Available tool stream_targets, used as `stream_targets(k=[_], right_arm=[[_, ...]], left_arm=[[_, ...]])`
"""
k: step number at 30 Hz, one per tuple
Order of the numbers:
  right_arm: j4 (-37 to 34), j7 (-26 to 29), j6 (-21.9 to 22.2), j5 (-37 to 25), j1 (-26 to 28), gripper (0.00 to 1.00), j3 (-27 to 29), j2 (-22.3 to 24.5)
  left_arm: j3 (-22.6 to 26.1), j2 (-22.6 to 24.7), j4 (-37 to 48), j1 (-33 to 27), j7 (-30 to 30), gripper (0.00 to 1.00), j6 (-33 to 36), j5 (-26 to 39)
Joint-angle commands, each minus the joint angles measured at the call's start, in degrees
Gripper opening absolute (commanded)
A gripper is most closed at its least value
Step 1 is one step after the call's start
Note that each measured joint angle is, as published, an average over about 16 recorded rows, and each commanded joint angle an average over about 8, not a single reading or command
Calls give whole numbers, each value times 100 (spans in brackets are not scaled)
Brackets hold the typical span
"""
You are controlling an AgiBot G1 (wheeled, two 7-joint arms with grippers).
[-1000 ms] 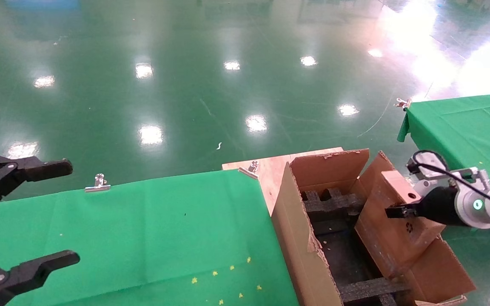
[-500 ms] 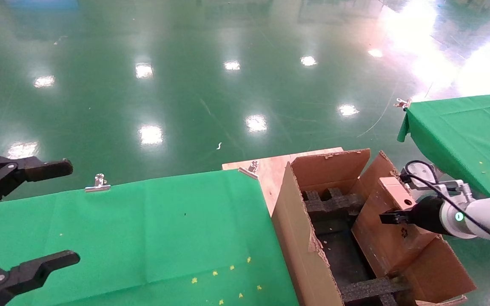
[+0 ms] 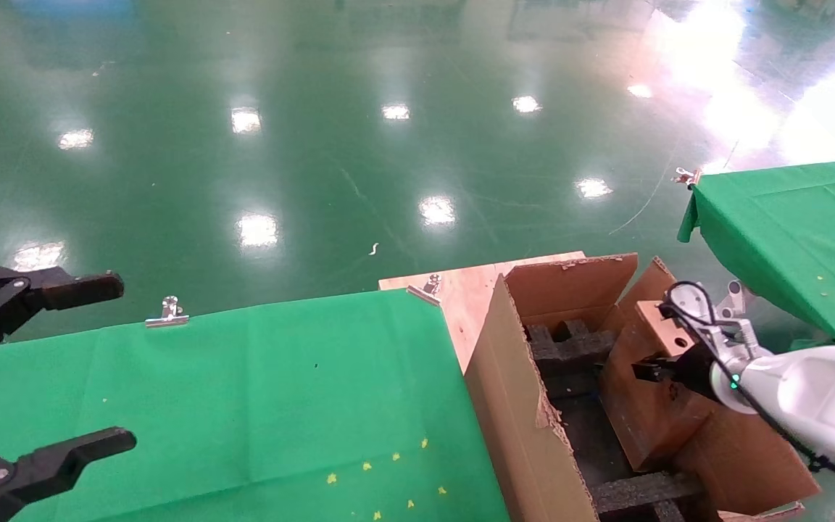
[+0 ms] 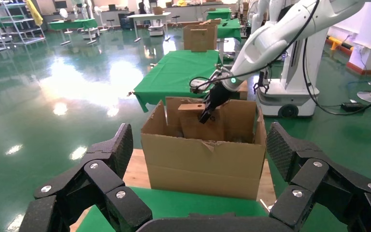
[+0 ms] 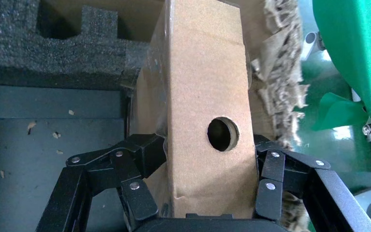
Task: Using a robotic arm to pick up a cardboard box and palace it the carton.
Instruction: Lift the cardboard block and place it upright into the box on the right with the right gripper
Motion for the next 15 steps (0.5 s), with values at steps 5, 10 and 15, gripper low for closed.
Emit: stream_targets(k=[5,10,15], right_arm=[[15,374,-19,-282,-232,0,-11,-138],[-3,443,-16,-266,-342,0,-48,-210],[-66,499,-25,-234,-421,0,-75,-287]], left_arm=[[0,0,0,0,0,100,0,0],[0,0,0,0,0,100,0,0],[1,0,0,0,0,100,0,0]])
